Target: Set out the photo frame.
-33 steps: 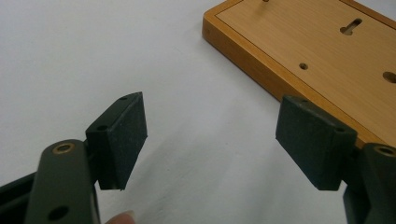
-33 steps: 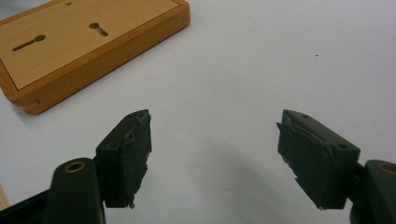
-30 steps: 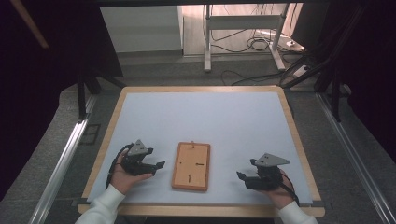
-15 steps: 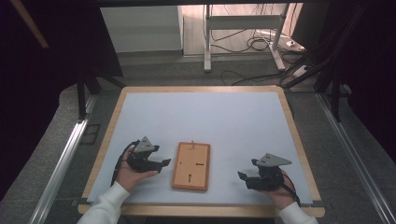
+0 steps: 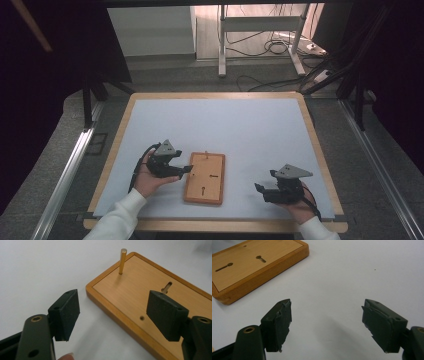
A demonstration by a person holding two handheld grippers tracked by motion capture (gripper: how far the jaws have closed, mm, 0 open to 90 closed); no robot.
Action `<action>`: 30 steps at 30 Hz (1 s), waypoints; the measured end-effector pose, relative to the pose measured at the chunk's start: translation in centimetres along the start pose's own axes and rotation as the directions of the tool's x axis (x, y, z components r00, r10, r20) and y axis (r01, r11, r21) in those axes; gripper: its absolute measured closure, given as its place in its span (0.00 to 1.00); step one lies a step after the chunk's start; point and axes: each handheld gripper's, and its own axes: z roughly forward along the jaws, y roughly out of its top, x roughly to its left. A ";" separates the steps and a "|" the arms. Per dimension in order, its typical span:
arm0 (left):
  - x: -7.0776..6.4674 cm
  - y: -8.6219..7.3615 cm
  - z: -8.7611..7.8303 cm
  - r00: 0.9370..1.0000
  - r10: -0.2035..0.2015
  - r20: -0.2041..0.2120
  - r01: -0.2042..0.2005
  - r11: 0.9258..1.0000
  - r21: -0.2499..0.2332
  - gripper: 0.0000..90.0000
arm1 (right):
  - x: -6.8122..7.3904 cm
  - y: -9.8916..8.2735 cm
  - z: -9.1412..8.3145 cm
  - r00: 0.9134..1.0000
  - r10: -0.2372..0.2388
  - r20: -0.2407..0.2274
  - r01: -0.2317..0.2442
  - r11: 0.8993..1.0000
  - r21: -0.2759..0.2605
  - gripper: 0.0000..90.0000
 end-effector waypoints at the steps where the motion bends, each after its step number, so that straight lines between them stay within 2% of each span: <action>1: 0.0 0.2 0.2 1.000 0.001 0.001 -0.001 1.000 0.001 0.29 | 0.0 0.0 0.0 1.000 0.002 0.001 -0.002 1.000 -0.001 0.26; 10: 0.0 1.5 1.3 1.000 -0.004 0.011 0.004 1.000 -0.006 0.30 | 0.0 0.0 -0.2 1.000 0.000 0.005 0.000 1.000 -0.007 0.26; 14: 0.0 1.9 1.9 1.000 0.010 0.021 -0.010 1.000 -0.006 0.31 | 0.0 0.0 -0.2 1.000 -0.002 0.008 0.002 1.000 -0.010 0.26; 22: -0.2 2.6 3.5 0.997 0.039 0.066 -0.038 0.999 -0.010 0.34 | -0.1 0.0 -0.1 1.000 -0.004 0.013 0.004 1.000 -0.004 0.26; 30: -0.5 3.3 4.7 0.995 0.063 0.083 -0.063 0.998 0.001 0.41 | -0.1 -0.1 0.0 1.000 -0.004 0.015 0.004 1.000 0.002 0.26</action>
